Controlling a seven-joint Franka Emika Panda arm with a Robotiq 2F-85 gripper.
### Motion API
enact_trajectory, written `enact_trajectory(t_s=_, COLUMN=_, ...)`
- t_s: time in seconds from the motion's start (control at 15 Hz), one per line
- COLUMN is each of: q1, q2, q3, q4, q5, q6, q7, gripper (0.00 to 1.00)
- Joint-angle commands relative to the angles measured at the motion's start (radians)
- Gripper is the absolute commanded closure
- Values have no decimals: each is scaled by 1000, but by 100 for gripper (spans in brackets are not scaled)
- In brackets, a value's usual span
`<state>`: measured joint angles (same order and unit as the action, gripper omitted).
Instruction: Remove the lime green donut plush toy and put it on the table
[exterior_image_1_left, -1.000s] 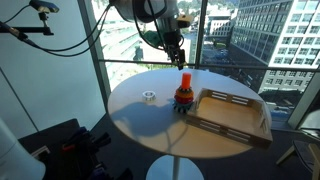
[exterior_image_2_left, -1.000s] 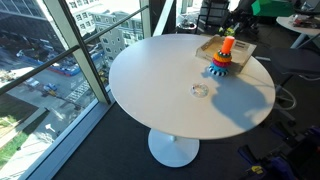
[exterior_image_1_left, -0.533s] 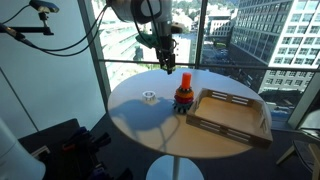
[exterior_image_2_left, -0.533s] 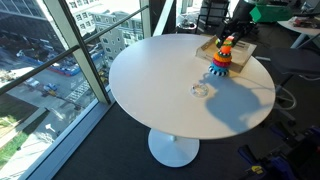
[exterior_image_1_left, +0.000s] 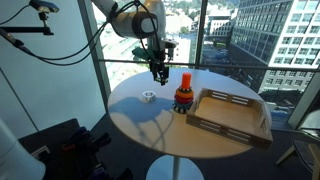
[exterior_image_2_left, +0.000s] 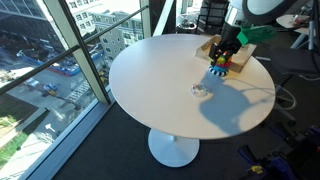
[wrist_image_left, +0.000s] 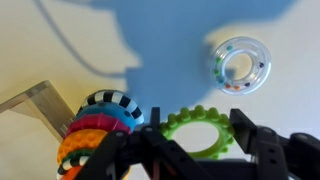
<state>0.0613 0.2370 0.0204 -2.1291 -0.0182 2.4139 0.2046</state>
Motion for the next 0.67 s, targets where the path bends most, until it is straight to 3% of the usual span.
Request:
enact_trajectory(t_s=0.0, q1=32, q2=31, q3=-9, q4=-22, q5=-63, q6=61, q7=43, gripper=55)
enact_trajectory(t_s=0.6, q1=74, q2=76, q3=-16, q4=-82, q5=-100, q6=194, q7=65, gripper=55)
